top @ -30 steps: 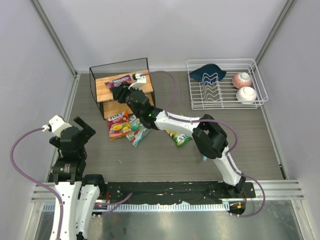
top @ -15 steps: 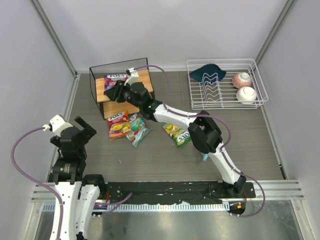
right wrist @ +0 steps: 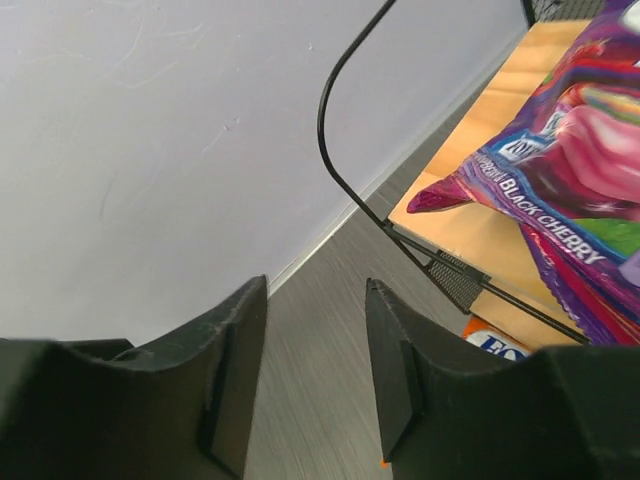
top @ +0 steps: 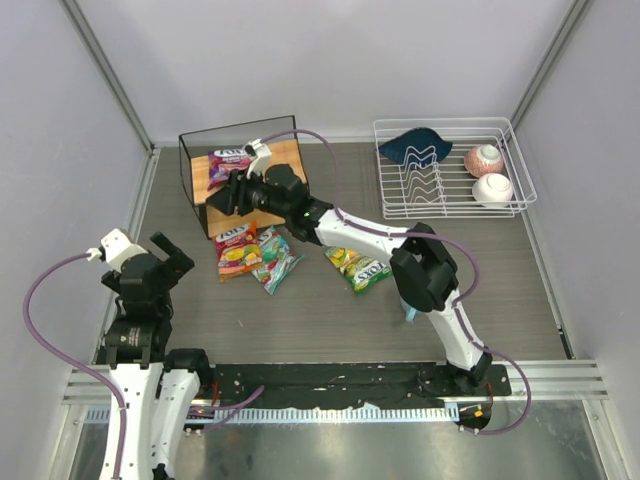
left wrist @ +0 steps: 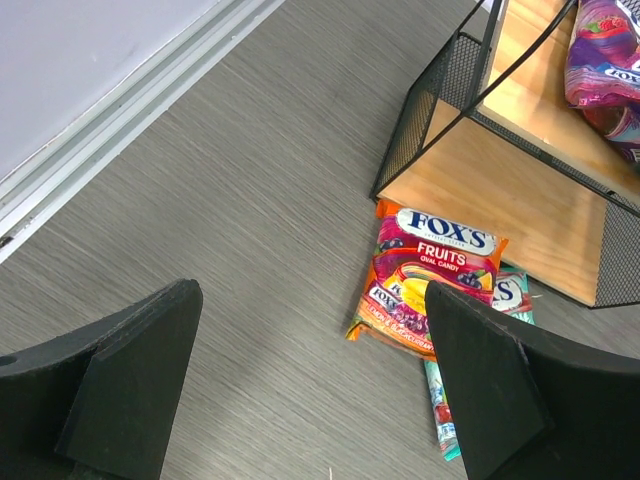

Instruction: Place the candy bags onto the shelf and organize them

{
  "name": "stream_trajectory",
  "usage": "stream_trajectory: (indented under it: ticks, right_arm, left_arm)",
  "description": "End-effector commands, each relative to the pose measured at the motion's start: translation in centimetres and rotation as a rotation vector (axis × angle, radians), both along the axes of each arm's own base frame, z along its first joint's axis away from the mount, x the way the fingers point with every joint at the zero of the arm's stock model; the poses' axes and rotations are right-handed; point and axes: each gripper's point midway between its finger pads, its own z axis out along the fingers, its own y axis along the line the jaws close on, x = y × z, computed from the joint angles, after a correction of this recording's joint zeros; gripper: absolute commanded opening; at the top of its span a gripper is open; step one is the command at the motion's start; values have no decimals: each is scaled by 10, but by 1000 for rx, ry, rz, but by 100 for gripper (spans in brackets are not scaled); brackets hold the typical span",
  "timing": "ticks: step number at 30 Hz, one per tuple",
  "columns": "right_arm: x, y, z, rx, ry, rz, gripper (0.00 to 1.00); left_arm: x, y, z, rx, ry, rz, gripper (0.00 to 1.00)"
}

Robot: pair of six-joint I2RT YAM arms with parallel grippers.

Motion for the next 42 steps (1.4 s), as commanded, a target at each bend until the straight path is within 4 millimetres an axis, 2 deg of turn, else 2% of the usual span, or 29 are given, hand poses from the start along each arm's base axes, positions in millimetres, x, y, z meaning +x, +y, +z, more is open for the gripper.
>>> stream_trajectory:
  ticks: [1, 3, 5, 7, 8, 9, 10, 11, 14, 18, 23, 29, 34, 37, 41, 42]
  right_arm:
    - [2, -32, 90, 67, -186, -109, 47]
    - [10, -38, 96, 47, -205, -148, 42]
    - [20, -42, 106, 41, -231, -201, 28]
    - [35, -45, 98, 3, -241, -264, 19]
    - [40, -44, 106, 11, -258, -277, 16]
    - [48, -46, 104, -1, -258, -292, 13]
    - [58, -42, 88, -28, -257, -299, 9]
    - [65, -43, 96, -25, -264, -314, 3]
    - [96, -48, 86, -64, -278, -381, 1]
    - [117, -47, 77, -95, -310, -437, 1]
    - [126, -38, 55, -126, -297, -437, 1]
    - [122, -22, 3, -208, -245, -358, 1]
    - [115, -23, -36, -310, -228, -325, 1]
    - [114, -29, -50, -355, -223, -329, 1]
    - [115, -31, -58, -414, -259, -322, 1]
    - [112, -32, -67, -454, -258, -306, 1]
  left_arm:
    - [5, -1, 13, 12, -46, -14, 100]
    - [5, -1, 14, 14, -45, -15, 100]
    - [5, -1, 13, 12, -46, -18, 100]
    - [5, -2, 13, 12, -44, -21, 100]
    - [6, -2, 14, 13, -47, -24, 100]
    - [6, -3, 13, 11, -44, -29, 100]
    - [7, -3, 13, 11, -43, -32, 100]
    - [7, -5, 12, 9, -43, -40, 100]
    - [8, -6, 12, 7, -44, -49, 100]
    - [9, -8, 11, 7, -42, -60, 100]
    - [9, -9, 12, 7, -45, -72, 100]
    - [10, -10, 12, 6, -48, -77, 100]
    - [10, -11, 12, 6, -52, -81, 100]
    - [10, -12, 12, 4, -50, -86, 100]
    - [11, -13, 12, 3, -52, -93, 100]
    - [11, -13, 11, 1, -50, -96, 100]
